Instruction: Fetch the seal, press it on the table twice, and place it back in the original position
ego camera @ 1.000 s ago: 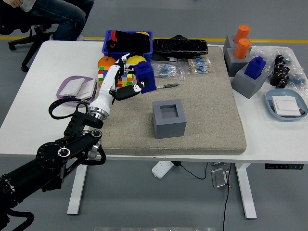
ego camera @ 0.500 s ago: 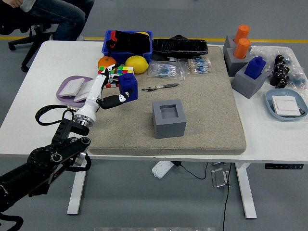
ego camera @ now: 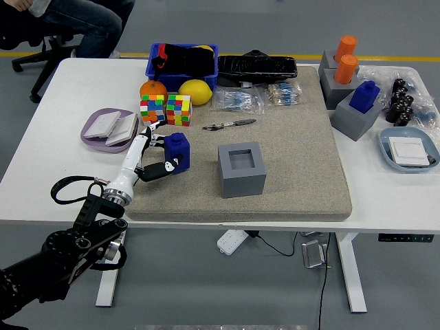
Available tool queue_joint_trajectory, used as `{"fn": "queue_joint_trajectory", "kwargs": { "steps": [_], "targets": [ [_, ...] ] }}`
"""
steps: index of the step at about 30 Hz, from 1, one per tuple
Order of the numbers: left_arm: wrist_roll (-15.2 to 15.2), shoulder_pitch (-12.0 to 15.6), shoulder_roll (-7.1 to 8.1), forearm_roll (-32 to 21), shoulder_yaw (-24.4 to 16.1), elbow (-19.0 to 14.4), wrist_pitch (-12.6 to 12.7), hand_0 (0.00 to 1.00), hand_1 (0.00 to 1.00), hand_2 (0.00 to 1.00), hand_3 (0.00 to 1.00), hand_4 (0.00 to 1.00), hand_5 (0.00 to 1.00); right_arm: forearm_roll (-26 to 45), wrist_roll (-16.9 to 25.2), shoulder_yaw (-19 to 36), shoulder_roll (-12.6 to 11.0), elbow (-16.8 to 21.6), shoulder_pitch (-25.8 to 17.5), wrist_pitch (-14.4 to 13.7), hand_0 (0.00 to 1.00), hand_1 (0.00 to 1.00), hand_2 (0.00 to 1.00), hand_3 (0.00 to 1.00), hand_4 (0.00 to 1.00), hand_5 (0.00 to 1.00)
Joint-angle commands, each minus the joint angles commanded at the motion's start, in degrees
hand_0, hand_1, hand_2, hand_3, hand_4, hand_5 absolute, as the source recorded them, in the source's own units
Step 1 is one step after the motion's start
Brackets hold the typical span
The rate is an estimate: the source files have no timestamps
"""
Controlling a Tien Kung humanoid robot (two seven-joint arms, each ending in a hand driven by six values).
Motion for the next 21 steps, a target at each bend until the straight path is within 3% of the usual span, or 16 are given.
{"fn": "queue_joint_trajectory", "kwargs": {
  "steps": [21],
  "targets": [
    [-0.71,1.06,0.50,-1.06,0.94,0.89,-0.43,0.808,0.570,0.463,0.867,0.713,0.002,-0.02,0.05,0.07,0.06,0.05,-0.08,-0.01,0.950,0.800,0.798,0.815,0.899,0.496]
  ]
}}
